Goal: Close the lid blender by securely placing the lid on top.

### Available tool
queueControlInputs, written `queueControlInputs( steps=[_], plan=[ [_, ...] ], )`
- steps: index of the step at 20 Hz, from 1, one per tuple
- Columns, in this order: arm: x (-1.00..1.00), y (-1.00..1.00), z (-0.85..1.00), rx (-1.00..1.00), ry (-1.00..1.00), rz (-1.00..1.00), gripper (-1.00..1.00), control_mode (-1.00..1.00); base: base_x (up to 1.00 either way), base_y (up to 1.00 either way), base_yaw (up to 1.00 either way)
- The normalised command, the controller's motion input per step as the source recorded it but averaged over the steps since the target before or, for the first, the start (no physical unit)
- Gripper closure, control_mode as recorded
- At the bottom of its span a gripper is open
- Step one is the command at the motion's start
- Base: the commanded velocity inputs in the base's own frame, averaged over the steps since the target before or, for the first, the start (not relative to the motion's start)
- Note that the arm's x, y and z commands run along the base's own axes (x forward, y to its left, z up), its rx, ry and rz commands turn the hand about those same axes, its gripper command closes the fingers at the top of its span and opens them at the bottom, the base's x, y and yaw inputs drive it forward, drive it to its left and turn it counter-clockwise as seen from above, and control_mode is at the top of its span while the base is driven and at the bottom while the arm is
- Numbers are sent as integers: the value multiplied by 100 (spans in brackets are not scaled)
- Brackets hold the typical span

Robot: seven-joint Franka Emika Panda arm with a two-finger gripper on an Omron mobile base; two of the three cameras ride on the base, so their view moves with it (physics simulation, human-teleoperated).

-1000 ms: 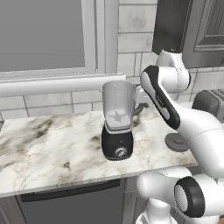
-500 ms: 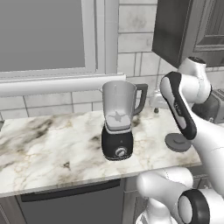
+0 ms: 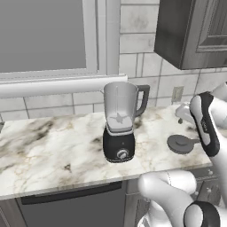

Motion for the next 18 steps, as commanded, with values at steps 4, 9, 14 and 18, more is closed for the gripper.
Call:
queueControlInputs(
  steps=[4,9,14,18],
  plan=[
    [0,-73,-15,0,-3,-2,-100,-100,0,0,0],
    [9,-64,-28,2,3,-28,-100,-100,0,0,0],
    [8,-35,-43,13,9,-56,-100,-100,0,0,0],
    [27,-31,-53,9,14,-49,-100,-100,0,0,0]
  ],
)
